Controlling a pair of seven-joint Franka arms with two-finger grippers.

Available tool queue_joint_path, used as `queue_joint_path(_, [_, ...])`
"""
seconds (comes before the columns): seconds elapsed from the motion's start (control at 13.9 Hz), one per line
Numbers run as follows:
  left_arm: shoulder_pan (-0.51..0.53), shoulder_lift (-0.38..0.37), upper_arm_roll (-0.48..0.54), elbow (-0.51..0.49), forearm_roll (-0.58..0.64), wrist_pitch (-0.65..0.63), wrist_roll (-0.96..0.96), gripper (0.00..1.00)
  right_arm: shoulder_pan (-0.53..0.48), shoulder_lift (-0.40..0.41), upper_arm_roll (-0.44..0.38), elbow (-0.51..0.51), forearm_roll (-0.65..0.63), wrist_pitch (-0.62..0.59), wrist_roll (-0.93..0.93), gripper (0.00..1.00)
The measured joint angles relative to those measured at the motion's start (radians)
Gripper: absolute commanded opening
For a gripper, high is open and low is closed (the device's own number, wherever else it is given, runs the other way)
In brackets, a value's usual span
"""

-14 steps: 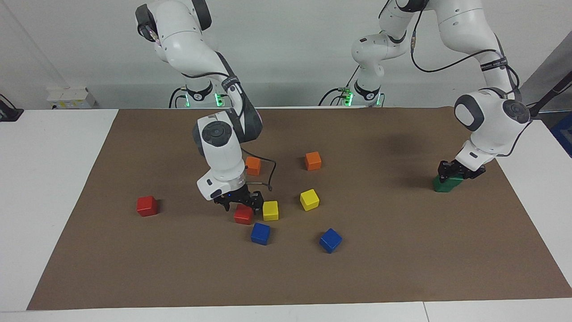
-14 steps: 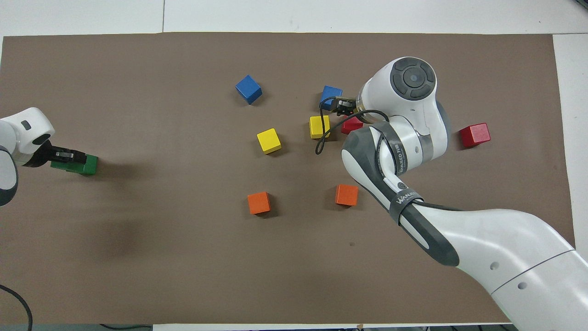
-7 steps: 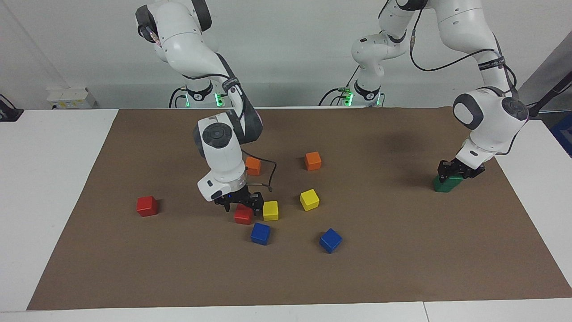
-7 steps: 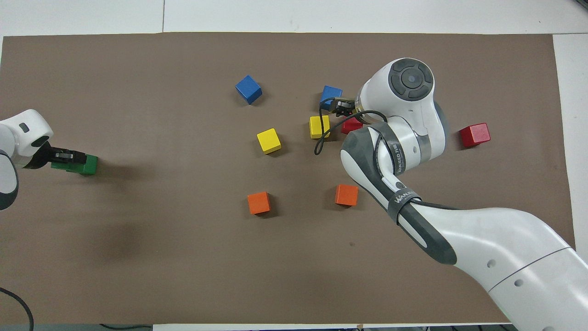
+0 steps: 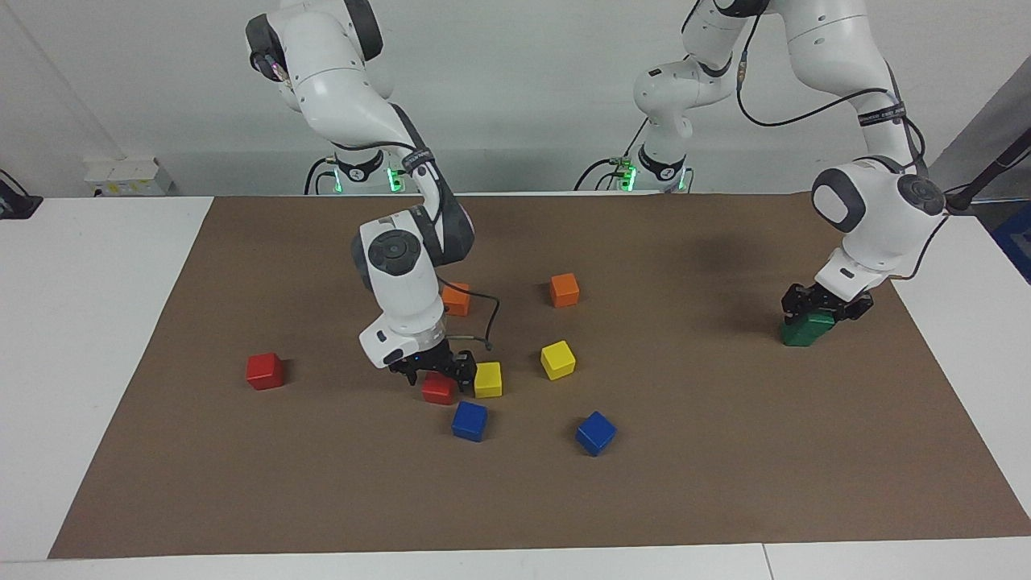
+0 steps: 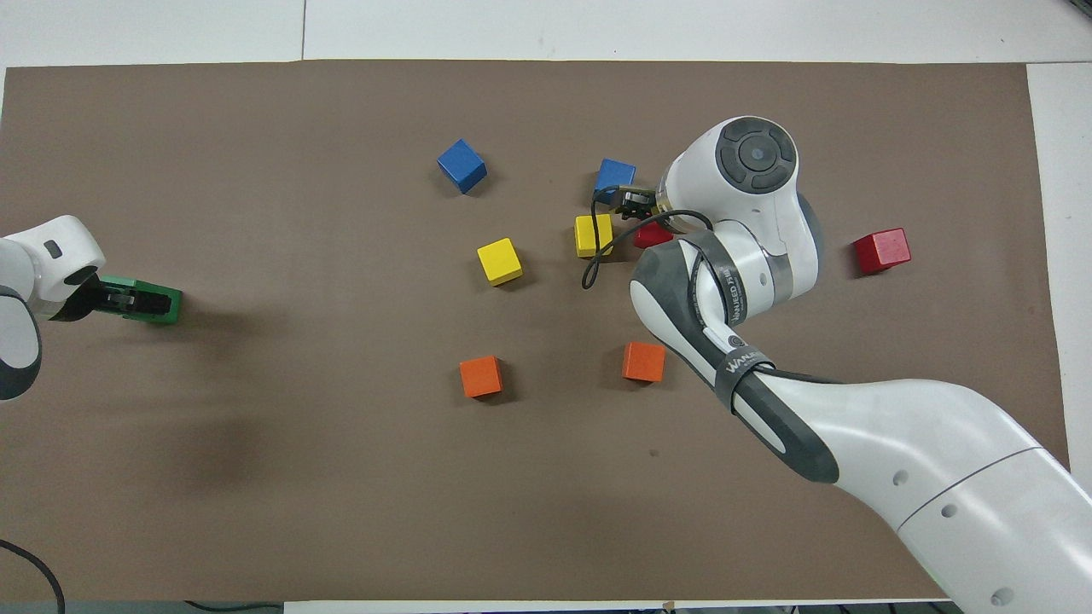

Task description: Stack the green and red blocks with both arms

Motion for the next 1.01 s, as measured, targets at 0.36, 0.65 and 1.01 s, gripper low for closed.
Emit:
queue_joint_path(0.36, [0.0,-0.001,-0.001,0.025,0.0,-0.032,0.001,1.0,-0.004,0.005,0.0,-0.019,0.0,0.021,0.0,0.82])
queue_joint_path(0.65, [0.0,-0.008,-0.004,0.206,0.0,-0.234,0.002,1.0,-0.007,0.007,0.0,-0.026,-0.001,0.021,-0.005,0.14])
queue_joint_path(1.01, [-0.001,-0.095,-0.015,0.268,0.0,-0.309,-0.008,1.0,-0.021,0.0,-0.002,0.054,-0.002,-0.113,-0.01,0.1])
